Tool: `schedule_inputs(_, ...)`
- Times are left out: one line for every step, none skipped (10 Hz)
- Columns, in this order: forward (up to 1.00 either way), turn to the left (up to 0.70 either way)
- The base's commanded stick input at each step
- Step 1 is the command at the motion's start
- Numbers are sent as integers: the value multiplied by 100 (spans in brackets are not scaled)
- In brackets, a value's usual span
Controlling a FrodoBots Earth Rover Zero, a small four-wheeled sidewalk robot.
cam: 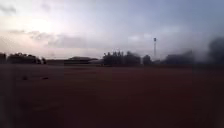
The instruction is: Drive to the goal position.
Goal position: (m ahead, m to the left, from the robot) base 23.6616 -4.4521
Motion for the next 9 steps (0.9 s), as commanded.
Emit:
schedule_inputs(70,0)
schedule_inputs(70,0)
schedule_inputs(70,0)
schedule_inputs(70,0)
schedule_inputs(70,-15)
schedule_inputs(70,-31)
schedule_inputs(70,-35)
schedule_inputs(70,-35)
schedule_inputs(70,-34)
